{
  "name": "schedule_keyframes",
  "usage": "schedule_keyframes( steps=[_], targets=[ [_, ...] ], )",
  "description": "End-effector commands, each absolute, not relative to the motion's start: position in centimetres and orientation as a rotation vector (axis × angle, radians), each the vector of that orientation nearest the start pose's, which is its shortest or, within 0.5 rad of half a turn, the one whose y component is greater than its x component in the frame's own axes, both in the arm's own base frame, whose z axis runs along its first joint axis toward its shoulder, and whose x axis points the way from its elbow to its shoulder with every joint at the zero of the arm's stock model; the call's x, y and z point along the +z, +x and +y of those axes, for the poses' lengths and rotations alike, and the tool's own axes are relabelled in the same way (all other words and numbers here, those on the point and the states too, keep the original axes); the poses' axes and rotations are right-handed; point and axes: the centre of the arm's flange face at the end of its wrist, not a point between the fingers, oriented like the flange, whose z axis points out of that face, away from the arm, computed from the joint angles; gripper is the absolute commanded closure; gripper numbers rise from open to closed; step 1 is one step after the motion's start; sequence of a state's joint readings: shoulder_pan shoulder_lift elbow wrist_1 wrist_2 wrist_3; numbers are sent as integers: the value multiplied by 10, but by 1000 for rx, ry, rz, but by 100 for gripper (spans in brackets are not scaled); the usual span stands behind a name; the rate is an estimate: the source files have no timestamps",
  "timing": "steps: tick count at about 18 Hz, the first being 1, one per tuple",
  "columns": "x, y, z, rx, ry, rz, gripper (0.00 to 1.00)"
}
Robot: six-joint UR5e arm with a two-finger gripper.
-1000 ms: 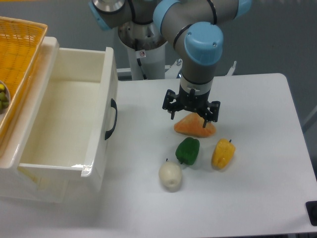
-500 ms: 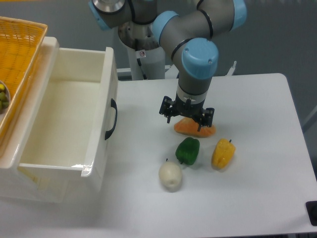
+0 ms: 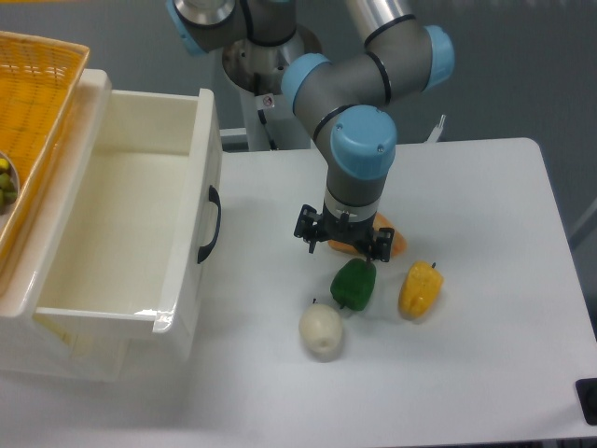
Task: Pick up the green chilies
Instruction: 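Position the gripper around the green bell pepper and close on it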
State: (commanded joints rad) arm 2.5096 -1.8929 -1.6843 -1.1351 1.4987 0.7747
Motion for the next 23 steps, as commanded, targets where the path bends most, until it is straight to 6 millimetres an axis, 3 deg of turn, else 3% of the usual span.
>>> schedule_keyframes(
  steps=[3,12,23],
  targets=[
    [287,-401,462,-91,-3087,-260,0],
    [257,-416,461,-121,-3114,55,0],
    [240,-430,460,-97,-3104,36,0]
  ],
)
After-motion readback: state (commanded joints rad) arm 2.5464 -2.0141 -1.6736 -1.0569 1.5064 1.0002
